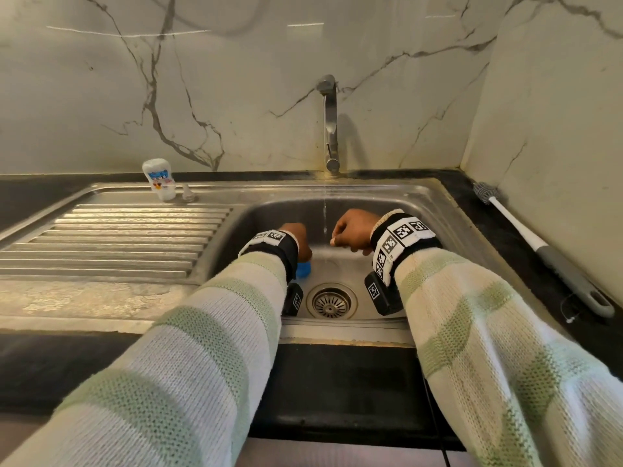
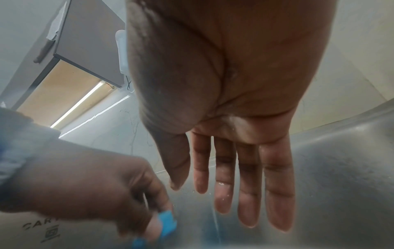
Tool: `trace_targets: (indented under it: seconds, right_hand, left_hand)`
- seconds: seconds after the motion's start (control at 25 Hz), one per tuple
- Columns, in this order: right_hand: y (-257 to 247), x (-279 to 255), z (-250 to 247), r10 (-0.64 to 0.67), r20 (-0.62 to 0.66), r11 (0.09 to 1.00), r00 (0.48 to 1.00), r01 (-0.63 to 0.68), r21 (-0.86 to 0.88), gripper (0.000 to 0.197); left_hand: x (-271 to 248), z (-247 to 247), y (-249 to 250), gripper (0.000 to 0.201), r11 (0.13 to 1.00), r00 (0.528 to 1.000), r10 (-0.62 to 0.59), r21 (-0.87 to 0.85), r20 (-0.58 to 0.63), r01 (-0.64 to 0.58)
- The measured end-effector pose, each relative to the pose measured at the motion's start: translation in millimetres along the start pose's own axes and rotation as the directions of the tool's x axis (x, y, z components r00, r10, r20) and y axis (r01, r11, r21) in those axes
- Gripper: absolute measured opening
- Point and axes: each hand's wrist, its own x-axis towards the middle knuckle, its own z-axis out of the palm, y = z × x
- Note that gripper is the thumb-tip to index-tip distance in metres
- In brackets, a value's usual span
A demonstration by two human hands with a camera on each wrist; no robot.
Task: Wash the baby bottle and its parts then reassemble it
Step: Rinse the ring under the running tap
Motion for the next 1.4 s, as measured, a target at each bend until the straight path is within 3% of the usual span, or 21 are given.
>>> trace_targets:
  seconds: [0.12, 0.32, 0.6, 0.8, 1.04, 1.2, 1.4]
  right_hand:
    - [-4, 0, 1, -0.009, 0.008, 1.0, 1.0, 0.009, -0.012, 0.024]
    - [-8, 2, 3, -0.045, 0.012, 0.998, 0.999, 0.045, -0.04, 0.024]
    - [-28, 6, 6, -0.054, -0.065, 0.995, 0.996, 0.048, -0.09, 0.018]
    - [-75, 18, 21, -0.152, -0.064, 0.981, 0.986, 0.142, -0.132, 0.022]
    - [-85, 44, 44, -0.234, 0.011, 0.966, 0.972, 0.234, -0.108, 0.023]
    - [-72, 49, 49, -0.212, -0.005, 0.977, 0.977, 0.212, -0.032, 0.021]
    - [-71, 53, 51, -0.21, -0.017, 0.978, 0.978, 0.21, 0.017, 0.019]
  left_hand:
    - [0, -8, -7, 0.036, 0.994, 0.993, -0.049, -0.106, -0.109, 0.037]
    - [-3, -11, -3, 0.032, 0.983, 0.992, -0.075, -0.173, -0.105, 0.056]
    - [-7, -47, 3, 0.033, 0.94, 0.956, 0.0, -0.326, -0.295, -0.1]
    - [-3, -104, -24, 0.04, 0.932, 0.9, 0.0, -0.326, -0.436, -0.158]
    - [41, -179, -104, 0.047, 1.0, 0.974, -0.013, 0.024, -0.227, 0.019]
    - [67, -163, -145, 0.044, 0.983, 0.989, -0.117, 0.13, -0.092, 0.128]
    - [84, -148, -160, 0.036, 0.965, 0.992, -0.125, 0.233, 0.004, 0.121]
